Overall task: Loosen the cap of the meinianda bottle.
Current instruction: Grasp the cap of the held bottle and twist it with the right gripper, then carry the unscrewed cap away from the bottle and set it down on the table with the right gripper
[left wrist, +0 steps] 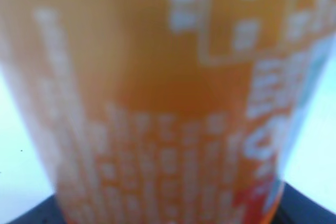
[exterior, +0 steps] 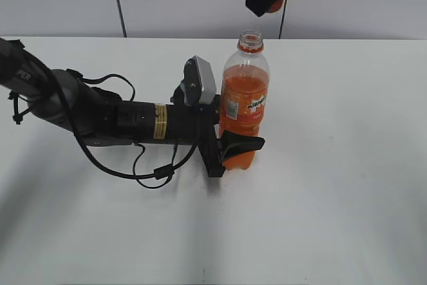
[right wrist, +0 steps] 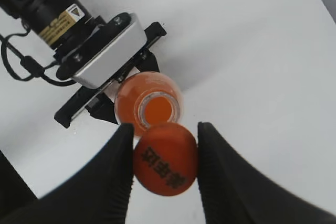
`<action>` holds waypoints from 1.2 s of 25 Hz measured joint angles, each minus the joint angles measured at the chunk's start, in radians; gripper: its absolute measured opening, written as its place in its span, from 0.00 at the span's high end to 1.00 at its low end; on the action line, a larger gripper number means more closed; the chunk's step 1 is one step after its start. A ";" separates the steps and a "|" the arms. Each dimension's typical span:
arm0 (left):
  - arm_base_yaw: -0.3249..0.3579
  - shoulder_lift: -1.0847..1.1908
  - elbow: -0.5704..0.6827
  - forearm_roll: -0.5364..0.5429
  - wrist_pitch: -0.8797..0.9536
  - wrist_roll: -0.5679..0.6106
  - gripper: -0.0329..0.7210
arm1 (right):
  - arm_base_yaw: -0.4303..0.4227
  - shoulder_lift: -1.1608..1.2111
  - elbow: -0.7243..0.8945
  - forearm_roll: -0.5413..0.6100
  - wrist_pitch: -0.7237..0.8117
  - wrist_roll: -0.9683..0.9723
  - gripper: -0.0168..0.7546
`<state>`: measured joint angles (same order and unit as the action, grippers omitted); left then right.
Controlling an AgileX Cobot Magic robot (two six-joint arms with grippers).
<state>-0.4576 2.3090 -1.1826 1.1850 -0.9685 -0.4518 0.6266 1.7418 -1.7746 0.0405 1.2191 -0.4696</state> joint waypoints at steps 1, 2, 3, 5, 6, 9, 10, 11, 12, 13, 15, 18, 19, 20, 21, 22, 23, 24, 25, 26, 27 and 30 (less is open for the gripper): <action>0.000 0.000 0.000 0.000 0.000 0.000 0.43 | -0.001 -0.001 0.000 -0.006 0.000 0.045 0.62; 0.000 0.000 0.000 0.000 0.000 0.000 0.43 | -0.005 -0.001 0.001 -0.009 0.000 0.101 0.62; 0.000 0.000 0.000 0.000 0.000 0.000 0.43 | -0.013 -0.001 0.005 -0.014 0.000 0.154 0.62; 0.000 0.000 0.000 -0.001 0.001 0.000 0.43 | -0.035 -0.001 0.027 -0.017 -0.001 0.241 0.62; 0.000 0.000 0.000 -0.002 0.002 0.000 0.43 | -0.054 -0.001 0.042 -0.022 -0.001 0.281 0.62; 0.000 0.000 0.000 -0.002 0.001 0.000 0.43 | -0.130 -0.014 0.132 -0.032 -0.019 0.356 0.62; 0.000 0.000 0.000 -0.002 0.001 0.000 0.43 | -0.161 -0.026 0.168 -0.033 -0.045 0.377 0.62; 0.000 0.000 0.000 -0.002 0.001 0.000 0.43 | -0.188 -0.040 0.216 -0.033 -0.090 0.401 0.62; 0.000 0.000 0.000 -0.002 0.001 0.000 0.43 | -0.220 -0.059 0.266 -0.033 -0.137 0.421 0.62; 0.000 0.000 0.000 -0.002 0.001 0.000 0.43 | -0.252 -0.081 0.309 -0.033 -0.174 0.444 0.62; 0.000 0.000 0.000 -0.002 0.001 0.000 0.43 | -0.307 -0.120 0.418 -0.034 -0.261 0.482 0.62; 0.000 0.000 0.000 -0.002 0.001 0.000 0.43 | -0.386 -0.162 0.571 -0.031 -0.363 0.526 0.62; 0.000 0.000 0.000 -0.002 0.001 0.000 0.43 | -0.411 -0.169 0.622 -0.031 -0.399 0.536 0.62; 0.000 0.000 0.000 -0.002 0.001 0.000 0.43 | -0.435 -0.172 0.664 -0.032 -0.433 0.546 0.62; 0.000 0.000 0.000 -0.002 0.001 0.000 0.43 | -0.458 -0.172 0.713 -0.032 -0.475 0.554 0.62; 0.000 0.000 0.000 -0.002 0.000 0.000 0.43 | -0.477 -0.172 0.760 -0.032 -0.517 0.561 0.62; 0.000 0.000 0.000 -0.002 0.000 0.000 0.43 | -0.499 -0.172 0.803 -0.032 -0.557 0.568 0.62; 0.000 0.000 0.000 -0.002 0.000 0.000 0.43 | -0.519 -0.172 0.834 -0.032 -0.586 0.572 0.62; 0.000 0.000 0.000 -0.002 0.001 0.000 0.43 | -0.535 -0.171 0.863 -0.032 -0.615 0.573 0.62; 0.000 0.000 0.000 -0.003 0.001 0.000 0.43 | -0.553 -0.165 0.885 -0.030 -0.637 0.575 0.62; 0.000 0.000 0.000 -0.003 0.001 0.000 0.43 | -0.571 -0.156 0.896 -0.035 -0.654 0.577 0.62; 0.000 0.000 0.000 -0.003 0.001 0.000 0.43 | -0.605 -0.105 0.910 -0.029 -0.703 0.578 0.62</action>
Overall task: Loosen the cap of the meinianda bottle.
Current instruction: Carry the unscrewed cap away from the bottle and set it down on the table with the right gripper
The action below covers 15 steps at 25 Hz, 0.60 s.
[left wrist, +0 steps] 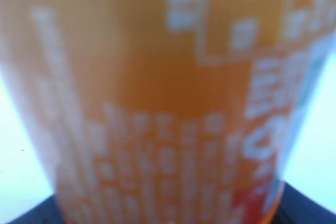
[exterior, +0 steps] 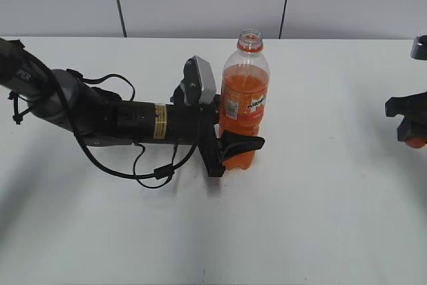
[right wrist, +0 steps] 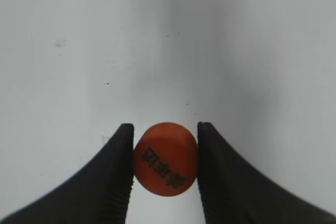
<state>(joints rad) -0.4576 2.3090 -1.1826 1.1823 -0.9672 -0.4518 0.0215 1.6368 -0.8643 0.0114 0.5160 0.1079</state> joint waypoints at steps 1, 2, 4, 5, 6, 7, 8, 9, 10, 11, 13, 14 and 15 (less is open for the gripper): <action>0.000 0.000 0.000 0.000 0.000 0.000 0.43 | -0.003 0.021 0.001 0.001 -0.016 0.001 0.62; 0.000 0.000 0.000 0.000 0.000 0.000 0.43 | -0.005 0.039 0.003 0.006 -0.037 0.001 0.62; 0.000 0.000 0.000 0.000 0.000 0.000 0.43 | -0.007 0.081 0.003 0.015 -0.072 0.001 0.62; 0.000 0.000 0.000 0.000 0.000 0.000 0.43 | -0.007 0.098 0.003 0.020 -0.089 0.001 0.62; 0.000 0.000 0.000 0.000 0.000 0.000 0.43 | -0.007 0.117 -0.002 0.023 -0.097 0.001 0.62; 0.000 0.000 0.000 0.000 0.000 0.000 0.43 | -0.008 0.135 -0.008 0.024 -0.103 0.001 0.62; 0.000 0.000 0.000 0.000 0.000 0.000 0.43 | -0.008 0.152 -0.014 0.025 -0.112 0.001 0.62; 0.000 0.000 0.000 -0.001 0.000 0.000 0.43 | -0.008 0.165 -0.022 0.026 -0.120 0.000 0.62; 0.000 0.000 0.000 -0.001 0.000 0.000 0.43 | -0.008 0.178 -0.027 0.027 -0.127 0.000 0.62; 0.000 0.000 0.000 -0.001 0.000 0.000 0.43 | -0.008 0.187 -0.032 0.029 -0.131 0.000 0.62; 0.000 0.000 0.000 -0.001 0.000 0.000 0.43 | -0.008 0.196 -0.035 0.030 -0.147 0.000 0.62; 0.000 0.000 0.000 -0.001 0.000 0.000 0.43 | -0.008 0.200 -0.036 0.030 -0.158 0.000 0.62; 0.000 0.000 0.000 -0.001 0.000 0.000 0.43 | -0.008 0.207 -0.036 0.031 -0.166 0.000 0.62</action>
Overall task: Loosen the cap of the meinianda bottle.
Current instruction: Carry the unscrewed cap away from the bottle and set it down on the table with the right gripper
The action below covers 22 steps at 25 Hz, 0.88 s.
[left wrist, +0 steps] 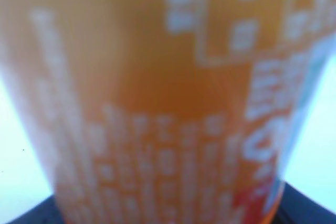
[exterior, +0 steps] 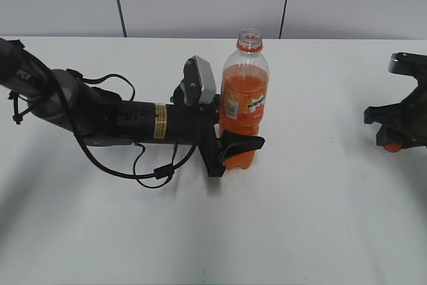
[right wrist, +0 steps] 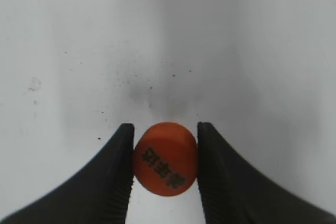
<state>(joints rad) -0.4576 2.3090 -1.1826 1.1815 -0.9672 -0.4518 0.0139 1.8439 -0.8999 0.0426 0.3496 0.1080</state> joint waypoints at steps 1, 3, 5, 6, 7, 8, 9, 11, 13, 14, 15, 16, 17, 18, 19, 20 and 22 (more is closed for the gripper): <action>0.000 0.000 0.000 0.000 0.000 0.000 0.43 | 0.000 0.006 -0.001 0.000 -0.006 0.000 0.62; 0.000 0.000 0.000 0.000 0.000 0.000 0.43 | 0.000 0.024 -0.002 0.001 -0.009 0.000 0.62; 0.000 0.000 0.000 0.000 0.000 0.000 0.43 | 0.000 0.036 -0.002 0.001 -0.009 0.000 0.62; 0.000 0.000 0.000 0.000 0.000 0.000 0.43 | 0.000 0.037 -0.002 0.001 -0.010 0.000 0.62; 0.000 0.000 0.000 0.000 0.000 0.000 0.43 | 0.000 0.037 -0.002 0.002 -0.010 0.000 0.62; 0.000 0.000 0.000 0.000 0.000 0.000 0.43 | 0.000 0.037 -0.002 0.002 -0.010 0.000 0.62; 0.000 0.000 0.000 0.000 0.000 0.000 0.43 | 0.000 0.039 -0.002 0.002 -0.011 0.000 0.62; 0.000 0.000 0.000 0.000 0.000 0.000 0.43 | 0.000 0.045 -0.002 0.002 -0.011 0.000 0.62; 0.000 0.000 0.000 0.000 0.000 0.000 0.43 | 0.000 0.049 -0.002 0.002 -0.011 0.000 0.62; 0.000 0.000 0.000 0.000 0.000 0.000 0.43 | 0.000 0.049 -0.002 0.002 -0.013 0.000 0.62; 0.000 0.000 0.000 0.000 0.000 0.000 0.43 | 0.000 0.049 -0.002 0.002 -0.012 0.000 0.62; 0.000 0.000 0.000 0.000 0.000 0.000 0.43 | 0.000 0.049 -0.002 0.002 -0.012 0.000 0.62; 0.000 0.000 0.000 0.000 0.000 0.000 0.43 | 0.000 0.049 -0.002 0.002 -0.012 0.000 0.61; 0.000 0.000 0.000 0.000 0.000 0.000 0.43 | 0.000 0.049 -0.002 0.002 -0.009 0.000 0.60; 0.000 0.000 0.000 0.000 0.000 0.000 0.43 | 0.000 0.049 -0.002 0.002 -0.002 0.000 0.56; 0.000 0.000 0.000 0.000 0.000 0.000 0.43 | 0.000 0.049 -0.002 0.002 0.004 0.000 0.50; 0.000 0.000 0.000 0.000 0.000 0.000 0.43 | 0.000 0.049 -0.002 0.002 0.013 0.004 0.38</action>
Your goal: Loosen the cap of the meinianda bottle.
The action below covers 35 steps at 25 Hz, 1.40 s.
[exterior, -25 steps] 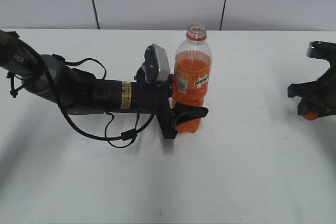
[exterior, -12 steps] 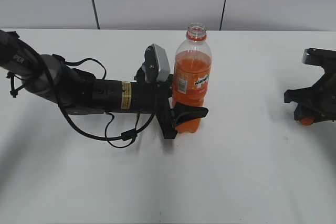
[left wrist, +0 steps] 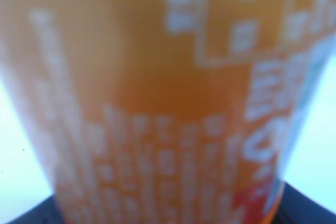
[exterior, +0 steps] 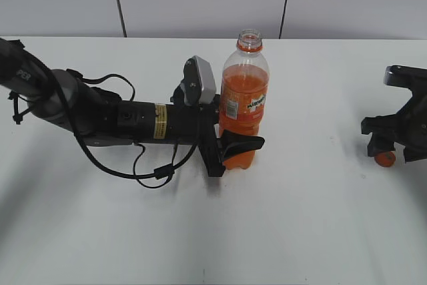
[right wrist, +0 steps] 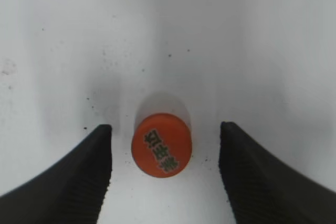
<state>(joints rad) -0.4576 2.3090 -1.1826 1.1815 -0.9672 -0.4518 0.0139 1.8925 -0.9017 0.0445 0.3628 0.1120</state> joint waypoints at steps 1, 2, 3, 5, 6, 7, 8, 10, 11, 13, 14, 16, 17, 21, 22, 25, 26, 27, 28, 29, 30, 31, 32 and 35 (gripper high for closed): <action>0.000 0.000 0.000 0.000 0.000 0.000 0.43 | 0.000 0.000 0.000 0.000 0.002 0.004 0.33; 0.000 0.000 0.000 0.000 0.000 0.000 0.43 | 0.000 0.000 0.000 0.000 0.005 0.007 0.30; 0.000 0.000 0.000 0.000 0.000 0.000 0.43 | 0.000 0.000 -0.002 0.000 0.009 0.009 0.28; 0.000 0.000 0.000 0.000 0.000 0.000 0.43 | 0.000 0.000 -0.015 0.009 0.028 0.011 0.26; 0.000 0.000 0.000 0.000 0.000 0.000 0.43 | 0.000 0.000 -0.025 0.017 0.049 0.011 0.26; 0.000 0.000 0.000 0.000 0.000 0.000 0.43 | 0.000 -0.005 -0.039 0.023 0.076 0.011 0.26; 0.000 0.000 0.000 0.000 0.000 0.000 0.43 | 0.000 -0.013 -0.055 0.028 0.101 0.011 0.26; 0.000 0.000 0.000 0.000 0.000 0.000 0.43 | 0.000 -0.038 -0.086 0.037 0.146 0.012 0.26; 0.000 0.000 0.000 0.000 -0.001 0.000 0.43 | 0.000 -0.056 -0.101 0.039 0.165 0.012 0.26; 0.000 0.000 0.000 -0.001 -0.005 0.001 0.43 | 0.000 -0.094 -0.123 0.045 0.180 0.012 0.25; 0.000 0.000 0.000 -0.002 -0.009 0.003 0.43 | 0.000 -0.114 -0.127 0.046 0.181 0.013 0.25; 0.001 0.000 0.000 -0.007 -0.014 0.008 0.40 | 0.000 -0.152 -0.134 0.049 0.182 0.013 0.25; 0.001 0.000 0.000 -0.005 -0.001 0.013 0.38 | 0.000 -0.165 -0.135 0.050 0.183 0.013 0.25; 0.003 0.008 0.012 0.005 0.053 0.015 0.32 | 0.000 -0.205 -0.135 0.050 0.189 0.013 0.25; 0.004 0.004 0.012 0.005 0.053 0.015 0.31 | 0.000 -0.210 -0.135 0.050 0.190 0.013 0.25; 0.010 -0.018 0.015 0.007 0.053 0.008 0.31 | 0.000 -0.214 -0.135 0.050 0.196 0.013 0.25; 0.012 -0.029 0.016 0.007 0.049 0.004 0.31 | 0.000 -0.214 -0.135 0.050 0.199 0.013 0.25; 0.016 -0.042 0.016 0.011 0.047 -0.005 0.31 | 0.000 -0.214 -0.135 0.050 0.201 0.013 0.25; 0.018 -0.053 0.016 0.013 0.044 -0.017 0.31 | 0.000 -0.214 -0.135 0.050 0.204 0.013 0.25; 0.022 -0.065 0.016 0.014 0.038 -0.028 0.31 | 0.000 -0.214 -0.135 0.050 0.207 0.013 0.25; 0.024 -0.078 0.016 0.014 0.030 -0.039 0.31 | 0.000 -0.214 -0.135 0.050 0.209 0.013 0.25; 0.026 -0.088 0.016 0.013 0.019 -0.052 0.31 | 0.000 -0.214 -0.135 0.050 0.214 0.013 0.25; 0.028 -0.100 0.016 0.013 0.010 -0.066 0.31 | 0.000 -0.214 -0.135 0.050 0.222 0.013 0.25; 0.029 -0.134 0.016 0.013 -0.029 -0.091 0.31 | 0.000 -0.214 -0.135 0.050 0.250 0.012 0.25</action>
<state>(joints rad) -0.4286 2.1749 -1.1665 1.1945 -0.9957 -0.5427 0.0139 1.6787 -1.0369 0.0943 0.6127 0.1241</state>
